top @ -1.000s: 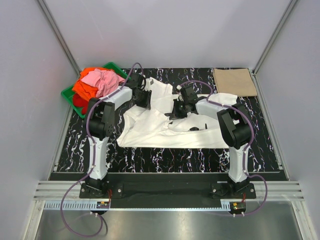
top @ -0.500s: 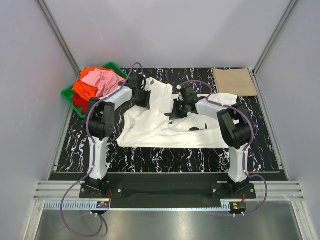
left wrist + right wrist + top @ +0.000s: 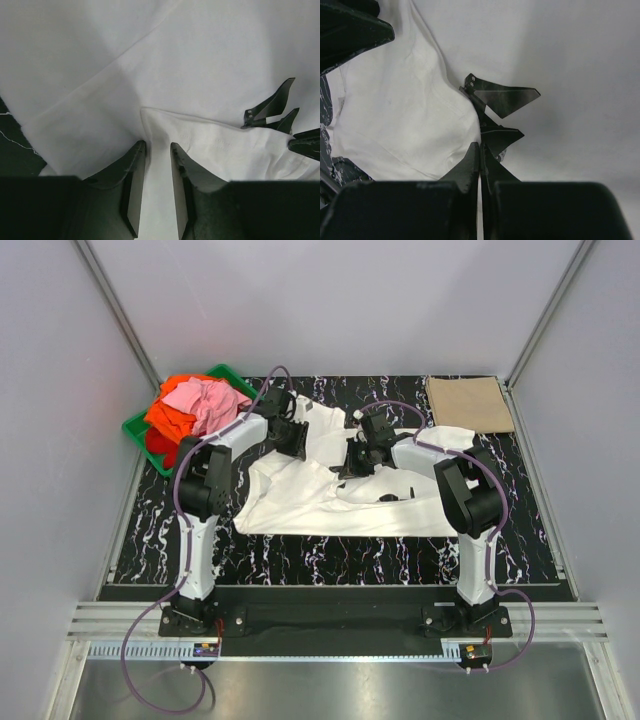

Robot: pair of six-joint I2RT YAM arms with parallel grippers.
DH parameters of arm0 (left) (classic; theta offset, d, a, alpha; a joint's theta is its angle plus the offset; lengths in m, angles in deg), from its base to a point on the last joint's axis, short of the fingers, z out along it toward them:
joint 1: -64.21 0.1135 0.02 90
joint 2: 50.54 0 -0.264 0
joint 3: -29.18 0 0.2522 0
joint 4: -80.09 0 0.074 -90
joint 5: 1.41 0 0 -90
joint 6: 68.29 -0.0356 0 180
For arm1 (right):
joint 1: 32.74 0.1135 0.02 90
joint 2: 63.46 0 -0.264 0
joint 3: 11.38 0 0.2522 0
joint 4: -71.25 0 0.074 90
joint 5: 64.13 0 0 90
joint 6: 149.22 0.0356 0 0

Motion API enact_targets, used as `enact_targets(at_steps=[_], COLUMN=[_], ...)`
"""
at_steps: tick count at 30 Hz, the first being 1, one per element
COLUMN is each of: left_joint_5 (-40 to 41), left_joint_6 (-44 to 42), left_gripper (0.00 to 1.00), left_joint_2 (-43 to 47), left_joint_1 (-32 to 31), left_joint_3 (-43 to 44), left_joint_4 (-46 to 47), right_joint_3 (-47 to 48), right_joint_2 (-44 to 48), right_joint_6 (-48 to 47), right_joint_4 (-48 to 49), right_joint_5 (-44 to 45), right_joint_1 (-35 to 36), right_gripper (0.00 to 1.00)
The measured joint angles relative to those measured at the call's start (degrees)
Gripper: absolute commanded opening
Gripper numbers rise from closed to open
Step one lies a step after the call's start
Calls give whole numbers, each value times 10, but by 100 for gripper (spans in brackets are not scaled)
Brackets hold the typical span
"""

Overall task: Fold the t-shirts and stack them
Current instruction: Fold the tshirt

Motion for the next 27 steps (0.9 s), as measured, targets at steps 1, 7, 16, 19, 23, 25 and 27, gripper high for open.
enact_targets(at_steps=[1, 7, 16, 19, 23, 25, 27], left_joint_5=[0, 1, 32, 56, 74, 80, 85], left_joint_6=[0, -4, -16, -19, -19, -19, -19], left_gripper=[32, 34, 38, 40, 43, 43, 45], left_joint_2=[1, 6, 6, 6, 3, 2, 2], left_joint_1=[-2, -5, -6, -5, 0, 3, 5], left_joint_3=[0, 0, 0, 0, 5, 9, 17], left_joint_4=[-1, -2, -3, -4, -8, -12, -16], right_joint_3=[0, 0, 1, 1, 1, 1, 1], right_joint_2=[0, 0, 0, 0, 0, 0, 0], right_joint_6=[0, 0, 0, 0, 0, 0, 0], right_joint_4=[0, 0, 0, 0, 0, 0, 0], right_joint_5=[0, 0, 0, 0, 0, 0, 0], right_joint_1=[0, 0, 0, 0, 0, 0, 0], right_gripper=[0, 0, 0, 0, 0, 0, 0])
